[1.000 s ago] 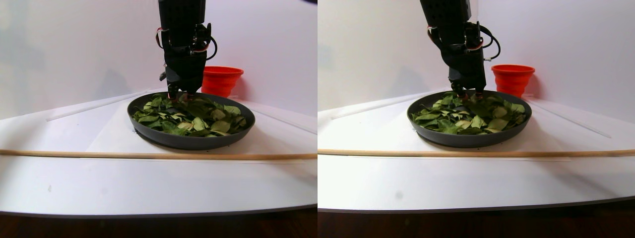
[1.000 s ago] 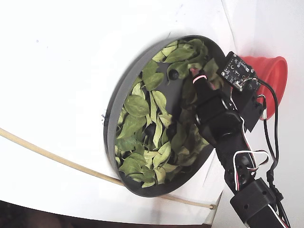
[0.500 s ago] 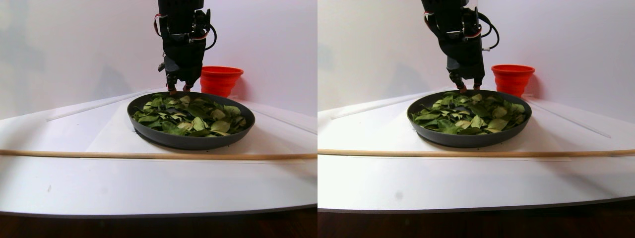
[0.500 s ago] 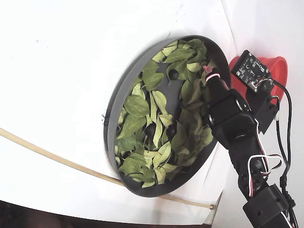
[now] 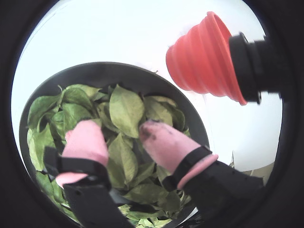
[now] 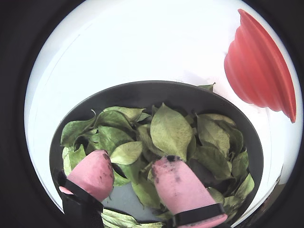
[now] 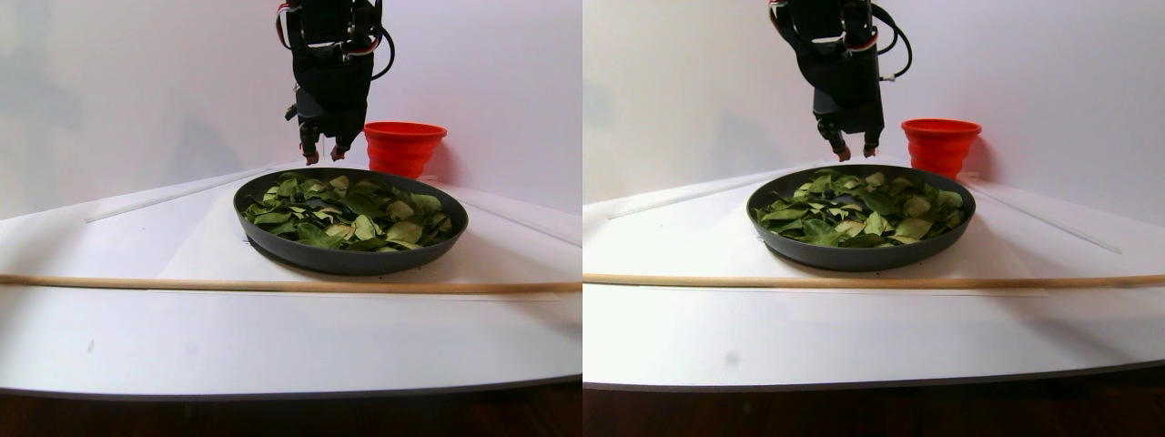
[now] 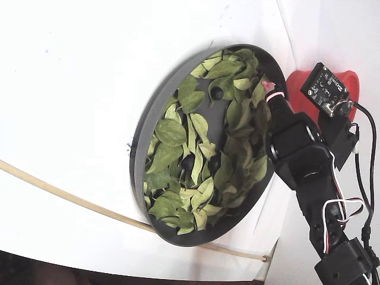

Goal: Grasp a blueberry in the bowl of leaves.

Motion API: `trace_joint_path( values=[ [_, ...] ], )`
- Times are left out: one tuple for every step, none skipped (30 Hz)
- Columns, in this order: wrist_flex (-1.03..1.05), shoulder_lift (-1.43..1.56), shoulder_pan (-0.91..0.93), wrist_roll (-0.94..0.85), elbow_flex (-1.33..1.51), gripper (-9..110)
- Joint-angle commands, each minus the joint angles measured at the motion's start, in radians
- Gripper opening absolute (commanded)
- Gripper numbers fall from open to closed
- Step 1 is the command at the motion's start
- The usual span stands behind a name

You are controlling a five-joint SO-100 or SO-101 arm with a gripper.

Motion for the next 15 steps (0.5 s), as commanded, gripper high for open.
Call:
trace_joint_path(
  values=[
    [0.003, 0.149, -0.005, 0.002, -0.005, 16],
    [0.006, 0.152, -0.006, 0.002, -0.002, 16],
    [0.009, 0.153, -0.008, 0.002, 0.000, 16],
    [0.014, 0.153, -0.009, 0.002, 0.003, 16],
    [0.015, 0.155, -0.011, 0.003, 0.006, 16],
    [0.020, 0.160, -0.012, 0.003, 0.011, 16],
    [0.025, 0.163, -0.015, 0.005, 0.015, 16],
    [0.032, 0.164, -0.018, 0.006, 0.017, 16],
    [0.041, 0.166, -0.020, 0.008, 0.017, 16],
    [0.049, 0.167, -0.023, 0.011, 0.017, 16],
    [0.058, 0.170, -0.026, 0.014, 0.017, 16],
    [0.064, 0.170, -0.028, 0.015, 0.018, 16],
    [0.067, 0.173, -0.031, 0.018, 0.023, 16],
    [0.072, 0.176, -0.034, 0.020, 0.026, 16],
    [0.077, 0.178, -0.035, 0.023, 0.028, 16]
  ],
)
